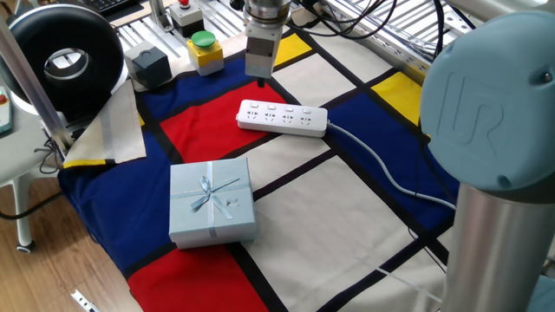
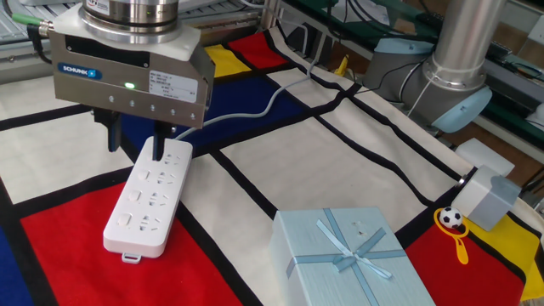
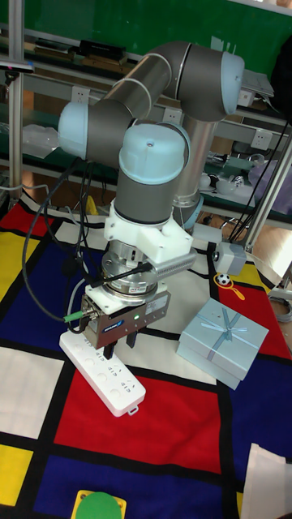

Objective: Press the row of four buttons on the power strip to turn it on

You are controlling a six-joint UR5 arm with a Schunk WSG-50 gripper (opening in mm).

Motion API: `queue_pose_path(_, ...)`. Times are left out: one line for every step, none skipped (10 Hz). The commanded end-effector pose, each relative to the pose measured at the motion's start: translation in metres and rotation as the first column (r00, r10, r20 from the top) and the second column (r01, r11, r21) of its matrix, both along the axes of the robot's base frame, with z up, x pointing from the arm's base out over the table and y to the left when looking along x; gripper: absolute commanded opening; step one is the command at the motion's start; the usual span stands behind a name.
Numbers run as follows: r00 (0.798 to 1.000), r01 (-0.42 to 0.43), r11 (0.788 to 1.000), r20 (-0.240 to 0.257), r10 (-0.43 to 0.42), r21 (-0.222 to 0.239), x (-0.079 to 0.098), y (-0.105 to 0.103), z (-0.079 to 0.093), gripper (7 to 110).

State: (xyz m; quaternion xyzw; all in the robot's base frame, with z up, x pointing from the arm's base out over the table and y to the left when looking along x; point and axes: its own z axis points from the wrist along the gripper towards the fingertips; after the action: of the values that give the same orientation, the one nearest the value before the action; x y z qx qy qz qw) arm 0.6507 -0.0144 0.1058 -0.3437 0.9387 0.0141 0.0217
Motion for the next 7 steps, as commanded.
queue_pose_path(1.0, -0.012, 1.0, 0.019, 0.012, 0.024, 0.005, 0.005, 0.002, 44)
queue_pose_path(1.0, -0.012, 1.0, 0.02, 0.012, 0.018, 0.005, 0.004, 0.002, 44)
queue_pose_path(1.0, -0.014, 1.0, 0.024, 0.013, 0.021, 0.006, 0.004, 0.002, 44)
queue_pose_path(1.0, -0.014, 1.0, 0.025, 0.013, 0.022, 0.005, 0.003, 0.0, 44)
queue_pose_path(0.999, -0.018, 1.0, 0.027, 0.018, 0.017, 0.003, -0.002, -0.003, 44)
queue_pose_path(0.999, -0.026, 1.0, 0.028, 0.026, 0.006, -0.001, -0.011, -0.008, 44)
queue_pose_path(0.999, -0.027, 1.0, 0.029, 0.027, 0.008, -0.005, -0.017, -0.015, 44)
